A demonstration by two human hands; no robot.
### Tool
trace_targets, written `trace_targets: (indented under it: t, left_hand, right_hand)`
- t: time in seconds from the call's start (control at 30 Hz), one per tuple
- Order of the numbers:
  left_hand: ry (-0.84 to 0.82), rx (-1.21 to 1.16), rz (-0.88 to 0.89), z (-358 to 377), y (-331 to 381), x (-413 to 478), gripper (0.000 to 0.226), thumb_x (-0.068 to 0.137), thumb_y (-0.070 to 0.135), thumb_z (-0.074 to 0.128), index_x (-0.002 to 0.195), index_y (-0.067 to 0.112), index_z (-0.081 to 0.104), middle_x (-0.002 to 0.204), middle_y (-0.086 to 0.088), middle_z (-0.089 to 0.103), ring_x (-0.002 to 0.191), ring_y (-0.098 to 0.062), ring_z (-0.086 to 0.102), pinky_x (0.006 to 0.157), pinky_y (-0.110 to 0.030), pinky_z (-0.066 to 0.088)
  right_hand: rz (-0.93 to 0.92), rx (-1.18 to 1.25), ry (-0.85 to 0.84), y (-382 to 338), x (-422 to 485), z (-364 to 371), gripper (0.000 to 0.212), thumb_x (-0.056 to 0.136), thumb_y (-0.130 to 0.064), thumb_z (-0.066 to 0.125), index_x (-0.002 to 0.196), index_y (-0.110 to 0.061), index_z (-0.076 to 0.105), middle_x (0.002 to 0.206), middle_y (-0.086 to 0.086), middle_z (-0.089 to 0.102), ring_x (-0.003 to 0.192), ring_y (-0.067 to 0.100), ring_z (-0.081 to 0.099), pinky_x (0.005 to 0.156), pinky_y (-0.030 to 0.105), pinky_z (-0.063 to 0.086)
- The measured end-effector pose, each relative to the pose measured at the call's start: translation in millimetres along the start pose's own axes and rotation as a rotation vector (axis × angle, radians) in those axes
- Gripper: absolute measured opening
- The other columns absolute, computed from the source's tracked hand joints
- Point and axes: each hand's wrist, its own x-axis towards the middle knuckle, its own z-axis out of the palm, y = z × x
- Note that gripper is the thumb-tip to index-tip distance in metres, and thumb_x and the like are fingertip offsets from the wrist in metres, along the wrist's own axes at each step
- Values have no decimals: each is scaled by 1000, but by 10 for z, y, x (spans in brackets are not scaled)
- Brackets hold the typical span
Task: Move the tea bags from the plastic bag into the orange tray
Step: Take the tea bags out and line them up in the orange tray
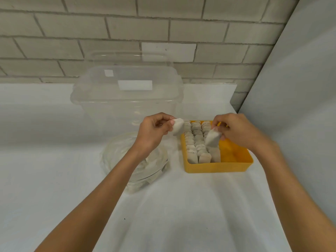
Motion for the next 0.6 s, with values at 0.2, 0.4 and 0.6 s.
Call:
trace_targets:
  t: [0.2, 0.4, 0.6]
  left_hand:
    - [-25, -2, -6, 78, -24, 24, 8, 91, 14, 64, 89, 18, 70, 76, -8, 67, 75, -14, 63, 73, -25, 52]
    - [-35, -11, -34, 136, -20, 17, 7, 92, 13, 62, 91, 14, 68, 74, -7, 68, 71, -11, 65, 70, -22, 52]
    - [-41, 7, -49, 166, -19, -8, 7, 93, 15, 60, 94, 13, 67, 69, -5, 67, 67, -9, 65, 69, -23, 51]
  right_hand:
    - [117, -112, -170, 401, 9, 294, 22, 92, -3, 51, 82, -19, 63, 87, 6, 61, 71, 20, 61, 72, 35, 51]
    - [142, -25, -227, 498, 44, 492, 17, 92, -2, 54, 85, -12, 65, 74, -1, 56, 60, 15, 59, 58, 24, 44]
    - [153, 52, -229, 541, 41, 575, 19, 92, 0, 52, 91, -13, 66, 73, 1, 61, 61, 14, 63, 58, 23, 46]
